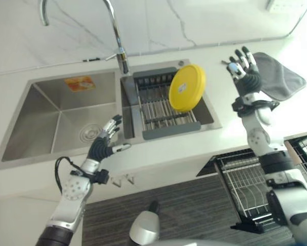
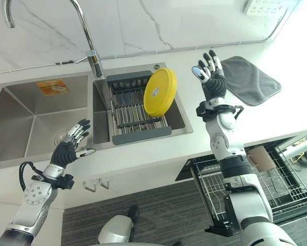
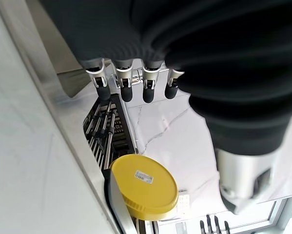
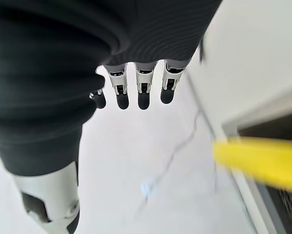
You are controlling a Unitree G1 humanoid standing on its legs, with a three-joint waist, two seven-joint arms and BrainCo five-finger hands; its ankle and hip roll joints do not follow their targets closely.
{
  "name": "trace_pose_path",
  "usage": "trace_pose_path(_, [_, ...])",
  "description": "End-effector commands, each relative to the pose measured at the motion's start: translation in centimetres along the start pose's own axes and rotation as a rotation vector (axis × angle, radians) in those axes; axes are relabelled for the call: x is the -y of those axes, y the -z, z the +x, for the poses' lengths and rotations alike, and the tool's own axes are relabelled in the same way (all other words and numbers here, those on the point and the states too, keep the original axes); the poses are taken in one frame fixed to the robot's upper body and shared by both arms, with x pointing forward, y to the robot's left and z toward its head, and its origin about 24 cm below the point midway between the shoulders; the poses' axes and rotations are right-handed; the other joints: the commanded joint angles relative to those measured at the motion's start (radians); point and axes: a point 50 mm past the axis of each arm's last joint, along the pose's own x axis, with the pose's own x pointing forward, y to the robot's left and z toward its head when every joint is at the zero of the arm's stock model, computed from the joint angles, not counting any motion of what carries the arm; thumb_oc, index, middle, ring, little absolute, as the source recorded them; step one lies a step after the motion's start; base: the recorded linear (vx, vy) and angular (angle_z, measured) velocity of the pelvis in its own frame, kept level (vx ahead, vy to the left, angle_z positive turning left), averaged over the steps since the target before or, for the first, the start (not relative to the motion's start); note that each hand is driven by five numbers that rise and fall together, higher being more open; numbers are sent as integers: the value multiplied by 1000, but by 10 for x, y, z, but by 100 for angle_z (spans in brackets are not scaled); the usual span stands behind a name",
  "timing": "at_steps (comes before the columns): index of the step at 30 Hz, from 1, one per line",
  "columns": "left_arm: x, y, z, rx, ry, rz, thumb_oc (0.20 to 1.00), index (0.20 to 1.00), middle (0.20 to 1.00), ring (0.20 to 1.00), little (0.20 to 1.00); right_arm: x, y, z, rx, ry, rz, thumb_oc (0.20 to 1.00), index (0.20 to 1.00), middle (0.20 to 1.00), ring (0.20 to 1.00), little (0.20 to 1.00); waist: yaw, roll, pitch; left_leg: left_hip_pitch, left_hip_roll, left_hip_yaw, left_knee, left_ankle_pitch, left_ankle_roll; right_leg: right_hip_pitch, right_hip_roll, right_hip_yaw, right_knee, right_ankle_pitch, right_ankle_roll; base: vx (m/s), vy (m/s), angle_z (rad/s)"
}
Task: Place the dishes in the dishwasher.
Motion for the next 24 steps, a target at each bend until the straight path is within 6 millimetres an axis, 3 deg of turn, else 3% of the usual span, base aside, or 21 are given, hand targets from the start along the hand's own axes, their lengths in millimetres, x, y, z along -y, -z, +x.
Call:
trace_pose_path(1, [2,-24,6,151,43,-18,1000,1000,1000,1000,1000,1,-34,8,144,-29,-16,1000,1000,1000,1000,1000,13,50,-64,40,33,-41,-42,-10,-18,-47,15,25,114,-43,-21,0,0,0])
trace_pose_path(12, [-4,-50,18,290,94,9,1000,1000,1000,1000,1000,18,-27,12,102,11,37,1000,1000,1000,1000,1000,29,67,-21,2,17,-58,-43,6,-9,-62,-8,7,129,-37,1,8,-36,10])
trace_pose_path(18, [-13,-60,21,336,94,39,1000,1000,1000,1000,1000,2,-32,21,124,-57,162,1000,1000,1000,1000,1000,48,82,14,-34,-1,-88,-33,16,0,-79,-21,9,142,-35,10,-23,-60,9])
trace_pose_path(24, [-17,-62,18,344,104,29,1000,1000,1000,1000,1000,-1,-39,26,124,-89,137,1000,1000,1000,1000,1000,57,87,25,-47,-5,-105,-39,27,-3,-84,-20,10,142,-36,11,-12,-20,6])
